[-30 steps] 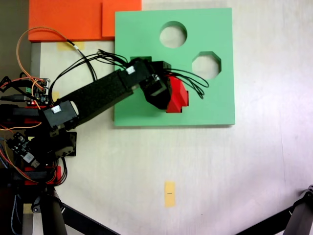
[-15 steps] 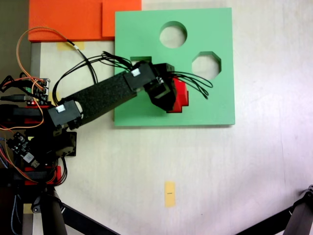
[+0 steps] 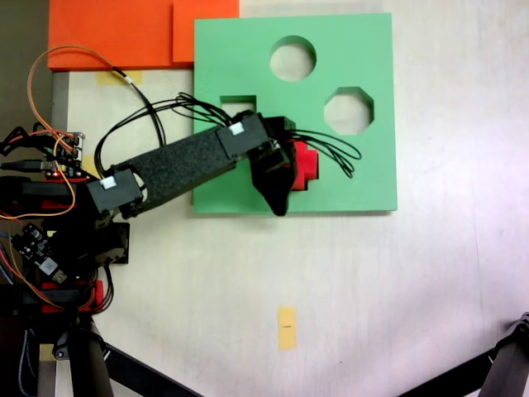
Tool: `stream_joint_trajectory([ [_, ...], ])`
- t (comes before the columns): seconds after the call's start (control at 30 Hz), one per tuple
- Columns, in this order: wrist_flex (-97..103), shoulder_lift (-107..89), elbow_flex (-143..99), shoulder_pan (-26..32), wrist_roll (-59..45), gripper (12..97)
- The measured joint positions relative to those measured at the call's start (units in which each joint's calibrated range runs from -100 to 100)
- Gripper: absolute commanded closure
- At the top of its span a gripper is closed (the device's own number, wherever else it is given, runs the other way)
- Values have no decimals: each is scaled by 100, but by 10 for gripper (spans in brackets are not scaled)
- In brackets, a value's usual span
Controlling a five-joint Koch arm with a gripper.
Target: Put the cross columnar block into the corresponding hole
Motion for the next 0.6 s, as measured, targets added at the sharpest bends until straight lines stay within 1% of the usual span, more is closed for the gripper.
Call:
stream_joint_trajectory([
  [0.23, 0, -82, -20, 0, 0, 216],
  [0.33, 0, -438, -29, 29, 0, 217],
  [0.5, 0, -1778, -29, 54, -39, 220],
  [0.6, 0, -2859, -147, 0, -391, 226],
])
